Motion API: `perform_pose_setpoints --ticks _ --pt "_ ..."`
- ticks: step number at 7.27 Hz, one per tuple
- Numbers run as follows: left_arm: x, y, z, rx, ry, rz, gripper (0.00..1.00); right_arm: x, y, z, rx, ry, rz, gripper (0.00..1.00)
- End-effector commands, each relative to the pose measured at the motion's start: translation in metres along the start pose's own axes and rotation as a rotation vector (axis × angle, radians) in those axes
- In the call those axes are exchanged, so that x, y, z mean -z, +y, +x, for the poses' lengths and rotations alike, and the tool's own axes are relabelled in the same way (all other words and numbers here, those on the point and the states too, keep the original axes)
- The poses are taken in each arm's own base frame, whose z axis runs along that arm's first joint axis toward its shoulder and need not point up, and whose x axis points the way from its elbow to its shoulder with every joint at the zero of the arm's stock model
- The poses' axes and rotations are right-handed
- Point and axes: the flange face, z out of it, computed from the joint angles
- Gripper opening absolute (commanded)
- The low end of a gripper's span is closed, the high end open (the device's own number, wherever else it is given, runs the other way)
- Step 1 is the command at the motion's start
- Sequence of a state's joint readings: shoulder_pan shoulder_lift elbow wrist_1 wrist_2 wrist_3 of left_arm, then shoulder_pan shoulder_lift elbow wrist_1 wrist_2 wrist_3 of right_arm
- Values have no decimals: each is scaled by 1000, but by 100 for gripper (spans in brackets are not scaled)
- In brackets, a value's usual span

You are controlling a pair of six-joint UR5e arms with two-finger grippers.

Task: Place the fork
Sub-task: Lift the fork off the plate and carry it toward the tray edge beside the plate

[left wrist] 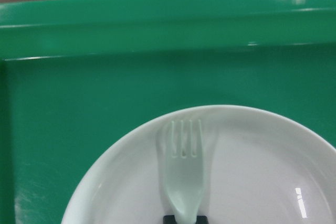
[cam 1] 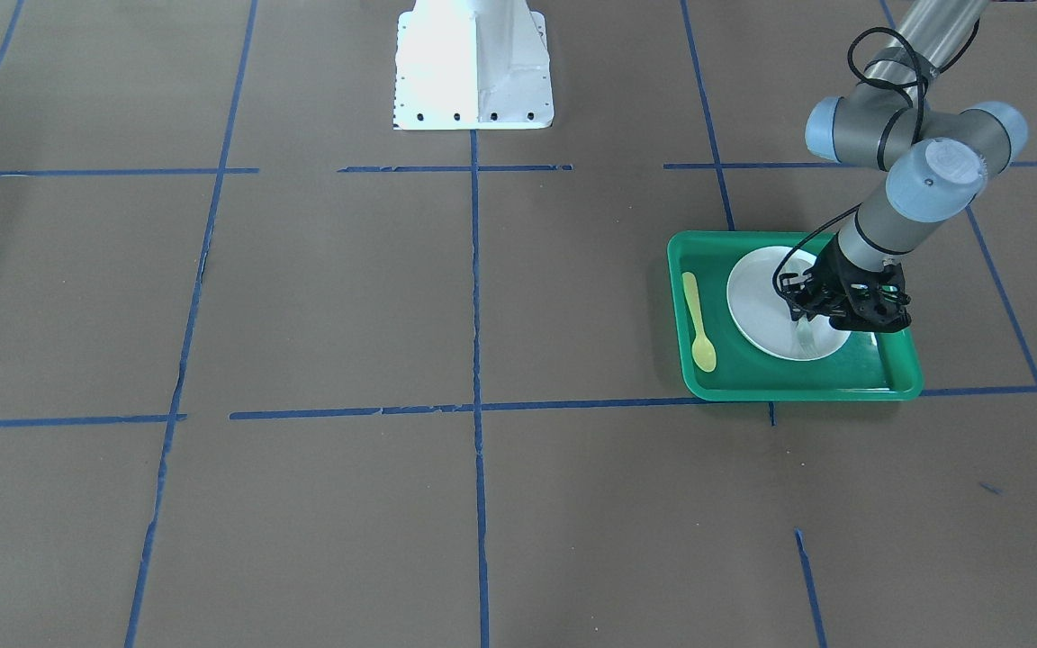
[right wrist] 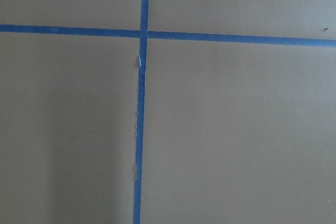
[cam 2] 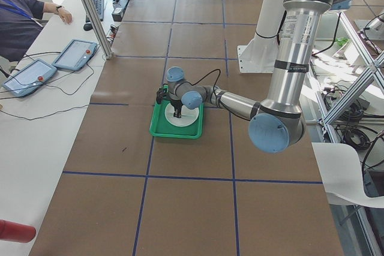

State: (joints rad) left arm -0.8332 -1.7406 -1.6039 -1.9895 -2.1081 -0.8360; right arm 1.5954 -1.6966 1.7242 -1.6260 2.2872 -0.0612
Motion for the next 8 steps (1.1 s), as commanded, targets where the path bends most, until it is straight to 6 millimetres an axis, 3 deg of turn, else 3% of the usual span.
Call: perform_pose_setpoints --ticks 1,3,4,5,8 --pt "15 0 8 -11 21 16 1 0 0 0 -1 0 0 100" --pt "36 13 9 -21 39 30 0 0 0 0 -1 0 0 100" --pt "35 14 3 -12 33 28 0 0 0 0 -1 0 0 100" --pt "33 12 -12 11 17 25 0 0 0 0 0 0 0 100" --pt "45 0 -100 28 -45 58 0 0 0 0 -1 0 0 100"
